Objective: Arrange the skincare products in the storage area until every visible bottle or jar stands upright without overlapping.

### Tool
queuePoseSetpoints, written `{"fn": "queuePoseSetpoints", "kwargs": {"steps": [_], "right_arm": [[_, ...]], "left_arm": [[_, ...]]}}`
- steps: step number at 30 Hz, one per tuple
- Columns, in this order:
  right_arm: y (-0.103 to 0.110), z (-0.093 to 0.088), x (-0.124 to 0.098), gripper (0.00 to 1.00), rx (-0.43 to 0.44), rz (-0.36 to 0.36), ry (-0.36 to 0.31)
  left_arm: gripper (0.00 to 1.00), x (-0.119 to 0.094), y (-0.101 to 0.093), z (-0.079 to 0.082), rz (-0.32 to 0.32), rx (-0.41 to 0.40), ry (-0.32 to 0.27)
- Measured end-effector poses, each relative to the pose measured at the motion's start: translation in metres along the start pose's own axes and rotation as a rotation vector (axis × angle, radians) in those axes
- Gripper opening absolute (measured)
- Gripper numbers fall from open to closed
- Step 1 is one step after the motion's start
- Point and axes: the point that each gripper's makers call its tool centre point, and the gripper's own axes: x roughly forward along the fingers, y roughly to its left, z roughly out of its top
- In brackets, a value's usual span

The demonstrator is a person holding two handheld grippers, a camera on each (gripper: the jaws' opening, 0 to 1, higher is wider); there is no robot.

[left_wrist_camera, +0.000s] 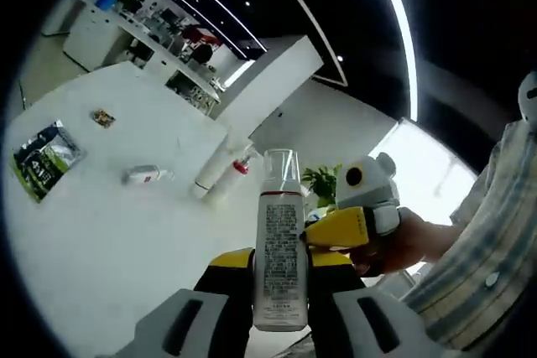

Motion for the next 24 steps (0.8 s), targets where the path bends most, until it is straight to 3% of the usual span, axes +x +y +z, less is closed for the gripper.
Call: {"fn": "queuePoseSetpoints", "kwargs": {"steps": [4, 9, 15, 19, 21, 24], "right_arm": [[0.002, 0.014, 0.007, 0.21, -0.036, -0.044, 0.003], [0.005, 0.025, 0.009, 0.22, -0.049, -0.071, -0.018], [0.004, 0.016, 0.014, 0.22, -0.084, -0.102, -0.025], [0.004, 0.003, 0.016, 0.22, -0.089, -0.129, -0.019], [0.006, 0.000, 0.014, 0.21, -0.149, -0.145, -0.027], [0.008, -0.005, 0.014, 0.21, -0.173, -0.170, -0.047]], "left_arm": [[0.22, 0.001, 0.005, 0.013, -0.025, -0.023, -0.049], [0.22, -0.003, 0.005, 0.017, -0.044, -0.018, -0.060], [0.22, -0.006, 0.004, 0.007, -0.095, -0.058, -0.067], [0.22, -0.010, 0.002, -0.006, -0.115, -0.054, -0.023], [0.22, -0.010, 0.000, -0.010, -0.132, -0.047, -0.020], [0.22, -0.010, -0.003, -0.016, -0.154, -0.037, 0.006]]}}
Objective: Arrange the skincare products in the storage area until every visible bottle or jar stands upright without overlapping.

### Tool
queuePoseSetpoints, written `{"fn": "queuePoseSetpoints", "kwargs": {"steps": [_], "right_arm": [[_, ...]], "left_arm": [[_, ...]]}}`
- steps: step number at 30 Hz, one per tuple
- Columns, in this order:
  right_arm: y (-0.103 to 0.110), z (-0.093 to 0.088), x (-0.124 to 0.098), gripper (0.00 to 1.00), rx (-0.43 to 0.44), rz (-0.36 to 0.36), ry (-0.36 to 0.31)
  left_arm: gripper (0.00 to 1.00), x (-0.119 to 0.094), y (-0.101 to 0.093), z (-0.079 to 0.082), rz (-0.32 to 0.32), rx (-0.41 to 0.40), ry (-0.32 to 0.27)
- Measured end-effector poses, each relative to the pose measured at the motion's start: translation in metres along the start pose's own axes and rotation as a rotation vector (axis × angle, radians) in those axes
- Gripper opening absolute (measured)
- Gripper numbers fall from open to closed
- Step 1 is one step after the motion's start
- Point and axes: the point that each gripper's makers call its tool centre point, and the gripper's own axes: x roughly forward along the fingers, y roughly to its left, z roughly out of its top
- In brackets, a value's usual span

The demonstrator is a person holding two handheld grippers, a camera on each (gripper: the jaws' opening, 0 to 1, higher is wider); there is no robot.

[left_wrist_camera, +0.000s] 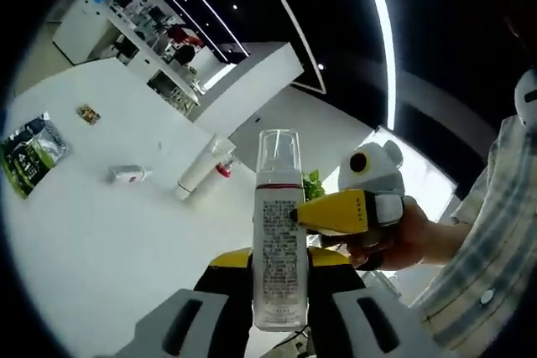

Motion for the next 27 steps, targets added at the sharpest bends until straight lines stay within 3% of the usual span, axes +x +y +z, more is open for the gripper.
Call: {"fn": "queuePoseSetpoints", "kwargs": {"steps": [2, 8, 21, 27], "right_arm": [[0.003, -0.003, 0.000, 0.20, -0.060, -0.011, -0.004], [0.008, -0.010, -0.005, 0.20, -0.100, -0.036, -0.015], [0.008, -0.010, -0.015, 0.20, -0.115, -0.066, -0.068], [0.008, 0.001, -0.020, 0.20, -0.074, -0.061, -0.114]], "left_arm": [[0.22, -0.002, -0.002, -0.004, -0.017, 0.014, 0.012], [0.22, -0.003, -0.007, -0.013, -0.057, 0.022, 0.039], [0.22, 0.001, -0.014, -0.019, -0.089, 0.106, 0.121], [0.22, 0.005, -0.018, -0.007, -0.095, 0.139, 0.127]]}}
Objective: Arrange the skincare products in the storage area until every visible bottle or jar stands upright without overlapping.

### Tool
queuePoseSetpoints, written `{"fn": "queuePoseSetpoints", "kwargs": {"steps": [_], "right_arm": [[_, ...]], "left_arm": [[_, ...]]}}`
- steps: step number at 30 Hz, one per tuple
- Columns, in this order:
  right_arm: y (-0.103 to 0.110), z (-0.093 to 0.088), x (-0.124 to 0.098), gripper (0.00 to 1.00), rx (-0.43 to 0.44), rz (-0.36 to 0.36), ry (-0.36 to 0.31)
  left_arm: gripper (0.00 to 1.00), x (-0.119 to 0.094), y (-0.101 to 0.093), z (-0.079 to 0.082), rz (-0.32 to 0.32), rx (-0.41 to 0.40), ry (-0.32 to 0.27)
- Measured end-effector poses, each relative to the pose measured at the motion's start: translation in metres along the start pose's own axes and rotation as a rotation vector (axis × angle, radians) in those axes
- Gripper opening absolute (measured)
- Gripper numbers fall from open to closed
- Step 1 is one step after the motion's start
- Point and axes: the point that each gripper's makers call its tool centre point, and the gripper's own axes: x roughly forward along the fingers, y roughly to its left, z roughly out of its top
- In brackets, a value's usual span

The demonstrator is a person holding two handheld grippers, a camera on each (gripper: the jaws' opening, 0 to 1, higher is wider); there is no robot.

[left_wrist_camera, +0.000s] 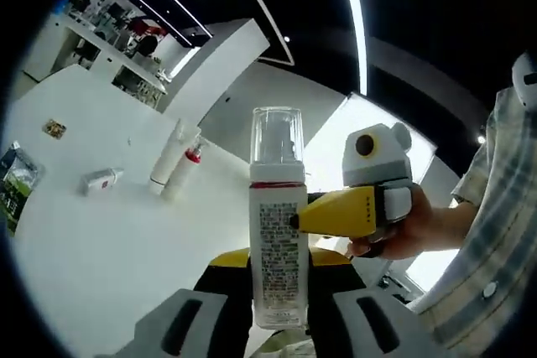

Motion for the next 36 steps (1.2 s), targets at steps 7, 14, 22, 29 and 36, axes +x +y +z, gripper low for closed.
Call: {"fn": "queuePoseSetpoints", "kwargs": {"steps": [7, 14, 22, 29, 36], "right_arm": [[-0.006, 0.002, 0.006, 0.21, -0.017, 0.012, 0.010], [-0.017, -0.001, 0.013, 0.21, 0.003, 0.042, 0.045], [-0.023, -0.006, 0.019, 0.21, 0.006, 0.074, 0.071], [-0.024, -0.004, 0.024, 0.20, -0.112, 0.084, 0.106], [-0.031, -0.006, 0.033, 0.20, -0.163, 0.098, 0.120]], "left_arm": [[0.22, 0.003, 0.009, 0.000, 0.022, 0.035, 0.015], [0.22, 0.005, 0.022, -0.003, 0.062, 0.058, 0.059], [0.22, 0.008, 0.030, -0.010, 0.069, 0.064, 0.098], [0.23, 0.012, 0.036, -0.008, 0.080, 0.075, 0.103], [0.26, 0.005, 0.052, -0.014, 0.156, 0.040, 0.105]]}}
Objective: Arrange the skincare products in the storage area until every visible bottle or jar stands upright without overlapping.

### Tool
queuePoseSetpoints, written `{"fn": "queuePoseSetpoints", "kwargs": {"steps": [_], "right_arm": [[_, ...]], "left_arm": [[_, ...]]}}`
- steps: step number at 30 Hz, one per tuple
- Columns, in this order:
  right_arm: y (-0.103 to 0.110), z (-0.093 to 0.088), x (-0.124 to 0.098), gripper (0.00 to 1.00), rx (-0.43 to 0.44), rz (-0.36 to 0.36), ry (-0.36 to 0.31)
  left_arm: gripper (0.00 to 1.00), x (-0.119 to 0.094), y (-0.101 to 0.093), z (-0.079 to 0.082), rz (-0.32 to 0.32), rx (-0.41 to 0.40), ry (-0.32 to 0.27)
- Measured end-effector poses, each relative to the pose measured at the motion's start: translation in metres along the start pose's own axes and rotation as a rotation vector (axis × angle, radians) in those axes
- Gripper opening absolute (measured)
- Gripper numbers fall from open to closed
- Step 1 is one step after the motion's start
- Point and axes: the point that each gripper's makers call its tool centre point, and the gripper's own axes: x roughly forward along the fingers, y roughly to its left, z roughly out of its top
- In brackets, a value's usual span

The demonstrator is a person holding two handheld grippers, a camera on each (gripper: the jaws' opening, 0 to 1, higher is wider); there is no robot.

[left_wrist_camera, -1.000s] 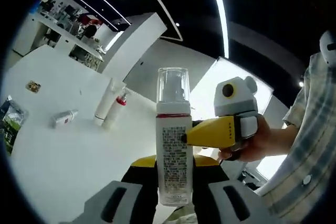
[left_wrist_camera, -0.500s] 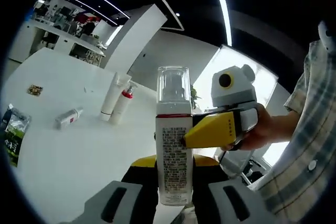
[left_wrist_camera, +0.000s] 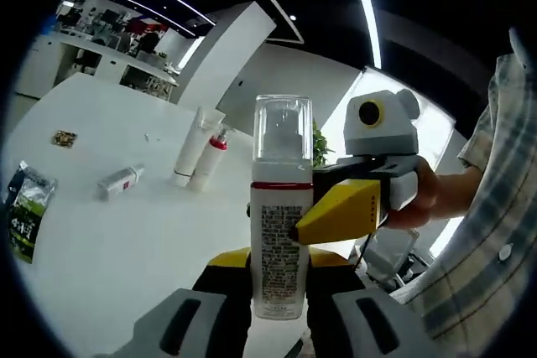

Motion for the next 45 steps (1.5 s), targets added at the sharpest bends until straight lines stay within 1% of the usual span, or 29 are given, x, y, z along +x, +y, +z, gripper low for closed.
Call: {"fn": "queuePoseSetpoints", "kwargs": {"steps": [2, 4, 6, 7, 9, 13, 18, 23, 24, 25, 26, 27, 29, 31, 34, 39, 41, 43, 45], "right_arm": [[-0.004, 0.002, 0.001, 0.20, -0.004, 0.003, -0.008], [-0.008, 0.002, 0.002, 0.20, -0.012, 0.002, -0.014], [-0.015, 0.003, 0.003, 0.20, -0.023, -0.011, -0.027], [-0.020, 0.002, 0.003, 0.20, -0.025, -0.015, -0.028], [-0.027, 0.001, 0.003, 0.20, -0.026, -0.033, -0.039], [-0.040, 0.000, 0.000, 0.20, -0.022, -0.059, -0.061], [-0.059, -0.003, -0.005, 0.20, 0.003, -0.094, -0.078], [-0.072, -0.003, -0.006, 0.20, 0.004, -0.119, -0.086], [-0.075, -0.002, -0.005, 0.20, 0.002, -0.124, -0.088], [-0.077, -0.001, -0.005, 0.20, 0.001, -0.127, -0.092], [-0.079, 0.000, -0.004, 0.20, -0.001, -0.130, -0.097], [-0.082, 0.002, -0.004, 0.20, -0.005, -0.138, -0.104], [-0.088, 0.003, -0.003, 0.20, -0.013, -0.146, -0.112], [-0.093, 0.004, -0.002, 0.20, -0.018, -0.157, -0.116], [-0.101, 0.004, -0.001, 0.20, -0.026, -0.168, -0.126], [-0.117, 0.005, 0.001, 0.20, -0.024, -0.190, -0.148], [-0.123, 0.005, 0.001, 0.20, -0.035, -0.206, -0.153], [-0.131, 0.008, 0.000, 0.20, -0.053, -0.231, -0.175], [-0.138, 0.009, -0.002, 0.20, -0.053, -0.247, -0.191]], "left_arm": [[0.29, -0.004, 0.007, -0.002, 0.036, -0.027, -0.006], [0.29, -0.007, 0.011, -0.005, 0.052, -0.032, -0.009], [0.31, -0.009, 0.017, -0.010, 0.078, -0.053, -0.001], [0.32, -0.009, 0.021, -0.013, 0.101, -0.055, 0.007], [0.37, -0.011, 0.023, -0.018, 0.121, -0.050, 0.018], [0.38, -0.011, 0.026, -0.028, 0.131, -0.063, 0.044], [0.38, -0.012, 0.027, -0.034, 0.138, -0.066, 0.065], [0.40, -0.018, 0.030, -0.038, 0.152, -0.081, 0.074], [0.43, -0.019, 0.030, -0.039, 0.155, -0.083, 0.074], [0.49, -0.020, 0.032, -0.040, 0.171, -0.092, 0.073], [0.59, -0.021, 0.034, -0.041, 0.186, -0.095, 0.074], [0.65, -0.022, 0.037, -0.042, 0.201, -0.093, 0.079], [0.72, -0.026, 0.039, -0.045, 0.218, -0.088, 0.091], [0.73, -0.028, 0.039, -0.047, 0.220, -0.089, 0.095], [0.79, -0.032, 0.038, -0.048, 0.226, -0.097, 0.087], [0.94, -0.034, 0.039, -0.057, 0.258, -0.101, 0.101], [0.95, -0.033, 0.039, -0.059, 0.267, -0.101, 0.106], [0.96, -0.031, 0.039, -0.060, 0.268, -0.103, 0.107], [0.99, -0.027, 0.038, -0.059, 0.266, -0.104, 0.099]]}}
